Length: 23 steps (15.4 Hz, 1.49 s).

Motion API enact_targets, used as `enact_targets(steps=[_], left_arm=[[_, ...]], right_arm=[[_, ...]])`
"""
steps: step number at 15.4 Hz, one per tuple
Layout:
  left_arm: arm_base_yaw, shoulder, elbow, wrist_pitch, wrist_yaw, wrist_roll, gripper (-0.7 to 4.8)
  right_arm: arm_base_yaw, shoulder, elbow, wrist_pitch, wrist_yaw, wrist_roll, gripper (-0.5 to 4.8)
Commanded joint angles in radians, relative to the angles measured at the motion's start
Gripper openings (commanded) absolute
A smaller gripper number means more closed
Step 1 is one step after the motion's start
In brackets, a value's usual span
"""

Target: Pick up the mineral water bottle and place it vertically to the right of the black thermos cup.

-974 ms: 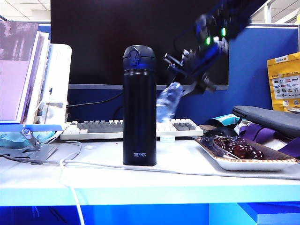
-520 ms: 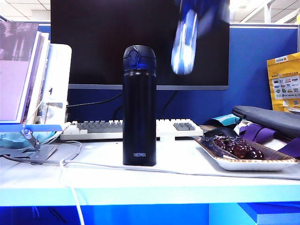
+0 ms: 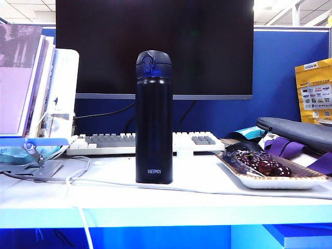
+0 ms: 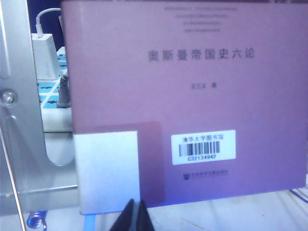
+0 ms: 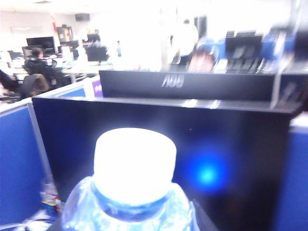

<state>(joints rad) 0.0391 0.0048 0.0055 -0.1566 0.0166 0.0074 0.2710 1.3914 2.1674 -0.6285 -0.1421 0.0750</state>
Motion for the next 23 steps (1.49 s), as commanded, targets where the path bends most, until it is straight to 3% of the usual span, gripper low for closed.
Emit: enact_targets(steps=[1,6,9,15,16,19,23], left_arm=[[0.001,-0.003,0.000,-0.011,0.003,0.003,-0.02],[0.001,-0.003,0.000,-0.011,0.003,0.004,-0.02],[0.001,-0.003,0.000,-0.011,0.003,0.003,-0.02],[0.001,-0.003,0.000,-0.011,0.003,0.003,-0.02],[0.001,-0.003,0.000,-0.011,0.003,0.004,-0.02],[0.001,-0.003,0.000,-0.011,0.003,0.004,-0.02],[0.001,-0.003,0.000,-0.011,0.003,0.003,-0.02]], right_arm=[[0.000,-0.123,0.011,-0.059,0.037,-0.079,2.60],[0.001,-0.276,-0.011,-0.141,0.062,-0.121,2.60],[0.001,-0.391,-0.249,0.092,0.109,-0.136,2.60],[0.007,-0.523,-1.020,0.681,0.121,-0.067,2.60],[0.008,-0.519,-1.179,0.843,0.123,-0.056,2.60],[0.024,-0.478,-1.352,1.048,0.126,-0.048,2.60],[0.126,-0.323,-1.366,1.105,0.147,-0.109,2.60]])
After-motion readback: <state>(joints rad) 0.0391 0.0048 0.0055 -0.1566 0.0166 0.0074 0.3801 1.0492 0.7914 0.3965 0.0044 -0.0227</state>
